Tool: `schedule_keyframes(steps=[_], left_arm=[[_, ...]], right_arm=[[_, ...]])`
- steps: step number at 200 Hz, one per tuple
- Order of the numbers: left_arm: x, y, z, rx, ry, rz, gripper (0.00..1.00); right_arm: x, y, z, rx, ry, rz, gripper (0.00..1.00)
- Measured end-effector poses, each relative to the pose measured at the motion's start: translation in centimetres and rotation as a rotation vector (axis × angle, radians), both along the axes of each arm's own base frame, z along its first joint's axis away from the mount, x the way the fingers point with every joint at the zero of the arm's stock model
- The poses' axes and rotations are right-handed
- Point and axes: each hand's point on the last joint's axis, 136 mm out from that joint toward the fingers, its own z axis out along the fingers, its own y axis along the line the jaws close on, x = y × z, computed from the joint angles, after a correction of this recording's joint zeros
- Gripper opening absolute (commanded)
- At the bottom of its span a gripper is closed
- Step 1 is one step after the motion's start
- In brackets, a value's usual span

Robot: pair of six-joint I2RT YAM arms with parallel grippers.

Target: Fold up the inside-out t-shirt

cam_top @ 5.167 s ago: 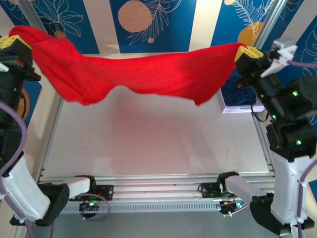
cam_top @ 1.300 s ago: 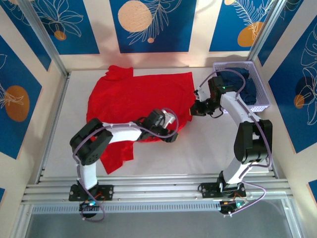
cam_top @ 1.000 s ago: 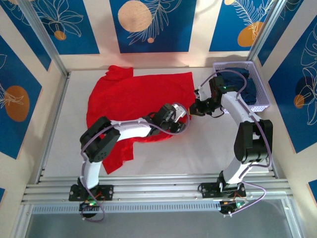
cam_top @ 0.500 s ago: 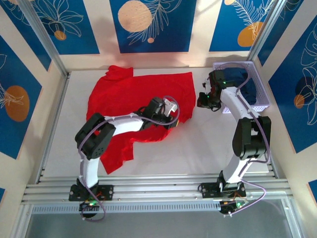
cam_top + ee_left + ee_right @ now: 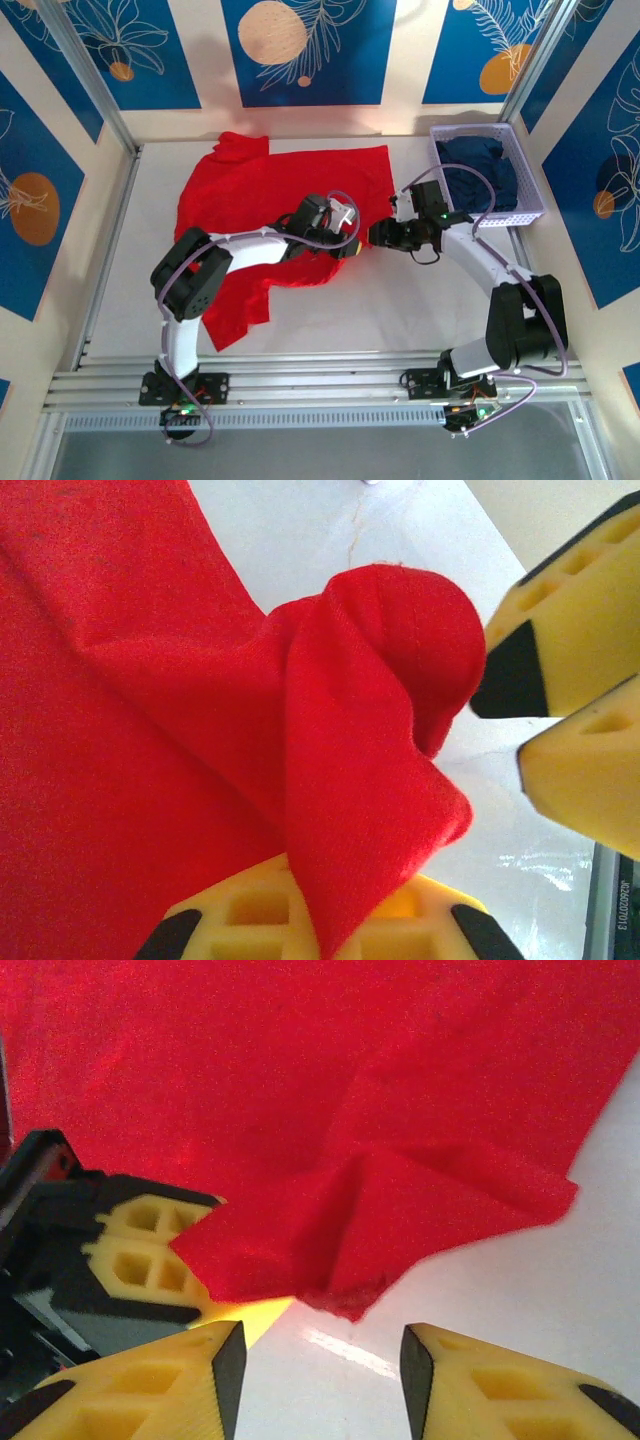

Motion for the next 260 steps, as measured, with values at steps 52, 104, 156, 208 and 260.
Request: schedule_keyframes(steps=[52,104,156,208,260], left_arm=[[0.0,0.0,0.0,0.000,0.001,-0.001,0.00],[-0.1,0.1,-0.3,0.003,0.004,-0.001,0.00],[-0.3,0.0,-0.1,-0.006,0.005,-0.011,0.00],[-1.0,-1.1,1.9,-0.084,-0.009,-0.096,0.00],[-1.1,-1.6,4.2,-0.143,-0.042,-0.125,0.00]], right_arm=[[1.6,0.7,-2.9,0.036,0.080,-0.048,0.31],[2.4,-2.4,-3.9,-0.032,0.099,-0.147,0.12],[3.5,-4.9,-1.0,-0.178,0.024,-0.158,0.00],[4.9,-3.6,6.6,-0.240,-0.230,-0.024,0.06],[8.7,-6.6,4.2,-0.470,-0.118,-0.098,0.21]])
